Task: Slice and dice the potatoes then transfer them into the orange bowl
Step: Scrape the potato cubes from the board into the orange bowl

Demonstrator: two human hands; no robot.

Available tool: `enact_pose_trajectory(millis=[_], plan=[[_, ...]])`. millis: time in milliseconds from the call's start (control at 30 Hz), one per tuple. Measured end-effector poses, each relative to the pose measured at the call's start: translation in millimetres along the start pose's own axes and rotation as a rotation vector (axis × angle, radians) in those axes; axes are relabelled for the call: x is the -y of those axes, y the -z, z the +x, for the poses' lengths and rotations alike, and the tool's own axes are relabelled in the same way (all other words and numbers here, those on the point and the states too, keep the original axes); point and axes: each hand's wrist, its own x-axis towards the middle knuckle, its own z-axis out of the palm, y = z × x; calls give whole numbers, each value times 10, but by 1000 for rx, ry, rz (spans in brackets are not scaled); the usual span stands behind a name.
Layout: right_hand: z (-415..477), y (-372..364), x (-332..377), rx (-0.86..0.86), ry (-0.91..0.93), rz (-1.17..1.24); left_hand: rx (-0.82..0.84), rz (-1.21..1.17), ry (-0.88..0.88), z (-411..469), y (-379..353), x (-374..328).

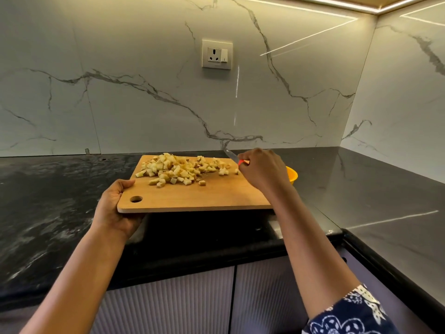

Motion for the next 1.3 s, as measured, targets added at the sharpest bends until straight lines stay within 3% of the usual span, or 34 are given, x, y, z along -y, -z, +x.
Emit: enact_pose_trajectory(millis=[300, 700, 933, 1100, 1300], plan=[[-98, -354, 355, 61, 138, -114, 2, 29, -11, -36, -109, 18], [-87, -180, -295, 64, -28, -165, 10, 58, -10, 32, -115, -28], [-189, 56, -558, 47, 18, -80, 10, 72, -18, 18, -146, -30], [-349, 59, -628, 81, 163, -140, 11, 98, -19, -19, -182, -12], [-198, -4, -779, 71, 118, -175, 24, 117, -21, -22, -216, -33]])
